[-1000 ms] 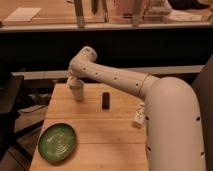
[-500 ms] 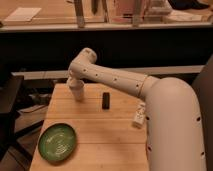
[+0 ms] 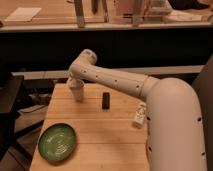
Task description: Place the white sponge in the ceramic cup
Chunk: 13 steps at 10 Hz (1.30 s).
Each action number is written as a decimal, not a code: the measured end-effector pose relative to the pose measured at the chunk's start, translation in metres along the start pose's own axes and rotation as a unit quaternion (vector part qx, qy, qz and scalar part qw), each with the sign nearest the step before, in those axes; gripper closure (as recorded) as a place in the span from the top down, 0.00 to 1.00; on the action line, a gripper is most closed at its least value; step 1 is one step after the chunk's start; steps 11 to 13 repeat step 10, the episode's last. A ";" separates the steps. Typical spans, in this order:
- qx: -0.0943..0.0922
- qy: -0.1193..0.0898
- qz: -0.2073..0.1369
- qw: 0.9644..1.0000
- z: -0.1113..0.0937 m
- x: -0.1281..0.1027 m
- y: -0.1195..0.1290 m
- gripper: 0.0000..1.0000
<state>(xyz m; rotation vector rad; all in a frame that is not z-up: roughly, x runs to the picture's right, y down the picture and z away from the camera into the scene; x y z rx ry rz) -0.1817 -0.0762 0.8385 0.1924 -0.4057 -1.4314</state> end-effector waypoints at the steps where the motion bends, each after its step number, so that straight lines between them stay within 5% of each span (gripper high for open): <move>1: 0.001 0.001 0.001 1.000 0.000 -0.001 0.000 0.54; 3: 0.002 0.003 0.002 1.000 0.000 -0.001 0.000 0.59; 6: 0.005 0.005 0.005 1.000 0.001 -0.003 0.001 0.80; 13: 0.009 0.009 0.007 1.000 0.001 -0.004 0.001 0.80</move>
